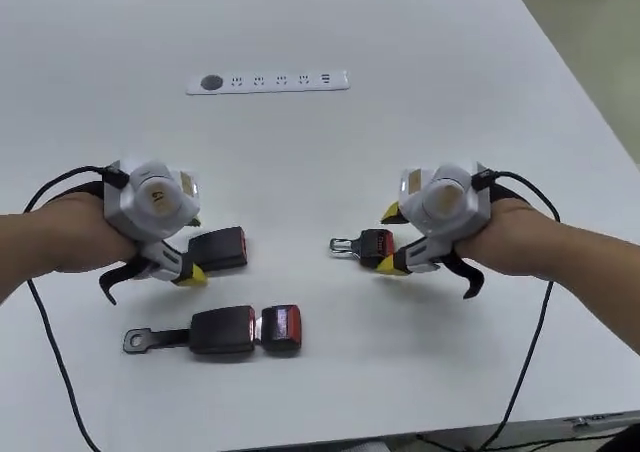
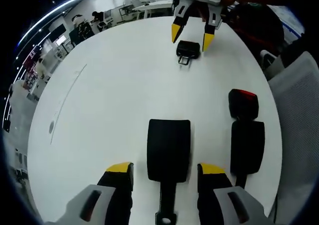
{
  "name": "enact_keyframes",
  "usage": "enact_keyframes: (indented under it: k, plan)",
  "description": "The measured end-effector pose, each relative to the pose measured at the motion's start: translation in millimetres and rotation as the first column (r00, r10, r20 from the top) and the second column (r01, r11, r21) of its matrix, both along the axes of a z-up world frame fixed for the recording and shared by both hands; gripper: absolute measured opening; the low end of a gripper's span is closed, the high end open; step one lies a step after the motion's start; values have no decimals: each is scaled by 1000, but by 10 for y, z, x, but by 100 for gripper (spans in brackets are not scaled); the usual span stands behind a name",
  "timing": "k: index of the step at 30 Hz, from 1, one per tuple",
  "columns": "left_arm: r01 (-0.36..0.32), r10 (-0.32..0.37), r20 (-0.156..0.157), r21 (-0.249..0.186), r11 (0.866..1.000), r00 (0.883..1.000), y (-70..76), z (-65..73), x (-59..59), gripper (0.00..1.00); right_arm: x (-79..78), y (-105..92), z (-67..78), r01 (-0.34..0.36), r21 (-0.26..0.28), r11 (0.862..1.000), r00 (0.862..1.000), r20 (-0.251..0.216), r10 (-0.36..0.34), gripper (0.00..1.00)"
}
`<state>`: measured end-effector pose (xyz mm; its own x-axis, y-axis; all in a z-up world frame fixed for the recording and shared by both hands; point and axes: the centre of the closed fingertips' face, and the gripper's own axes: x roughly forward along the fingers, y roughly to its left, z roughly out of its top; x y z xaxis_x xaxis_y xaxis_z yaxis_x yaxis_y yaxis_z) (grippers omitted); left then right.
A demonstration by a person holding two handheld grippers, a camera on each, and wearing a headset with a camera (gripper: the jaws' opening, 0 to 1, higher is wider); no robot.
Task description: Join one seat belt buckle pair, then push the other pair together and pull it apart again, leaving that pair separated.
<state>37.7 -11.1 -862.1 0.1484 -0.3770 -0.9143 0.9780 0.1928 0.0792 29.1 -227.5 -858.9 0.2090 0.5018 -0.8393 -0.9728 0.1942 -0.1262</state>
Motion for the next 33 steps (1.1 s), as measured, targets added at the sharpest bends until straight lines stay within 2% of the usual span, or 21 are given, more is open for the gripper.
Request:
enact_keyframes:
  k: [1, 2, 3, 6, 8, 9, 16, 27, 33]
  plan:
    - [5, -5, -2, 4, 1000, 1000, -12, -11, 6, 51, 17, 13, 6, 1, 7, 1000, 1000, 0, -1, 41]
    - [17, -17, -21, 10, 1000, 1000, -24, -19, -12, 49, 29, 21, 10, 3, 13, 1000, 1000, -2, -3, 41]
    - [15, -15, -23, -3, 1000, 1000, -52, -10, -3, 47, 30, 39, 26, 5, 22, 1000, 1000, -6, -5, 39]
    - [33, -33, -32, 0, 999, 999, -72, -14, -10, 45, 32, 95, 47, -8, 33, 999, 1000, -7, 8, 37]
    - [58, -58, -71, -3, 998, 996, -86, -25, -89, 37, 23, 117, 17, -18, 35, 999, 1000, -23, 18, 33]
    - [60, -60, -57, -2, 998, 997, -84, -21, -67, 36, 25, 113, 8, -22, 29, 999, 1000, -20, 23, 33]
    - [65, -65, -57, -8, 998, 996, -84, -11, -82, 34, 39, 106, -9, -62, 14, 998, 998, -14, 62, 32]
    - [100, -98, -62, 23, 995, 993, -99, -15, -93, 33, 42, 137, -4, -70, 10, 997, 997, -21, 70, 32]
    - [110, -108, -57, 29, 994, 992, -109, -15, -100, 33, 32, 321, -17, -79, 20, 997, 997, -13, 79, 32]
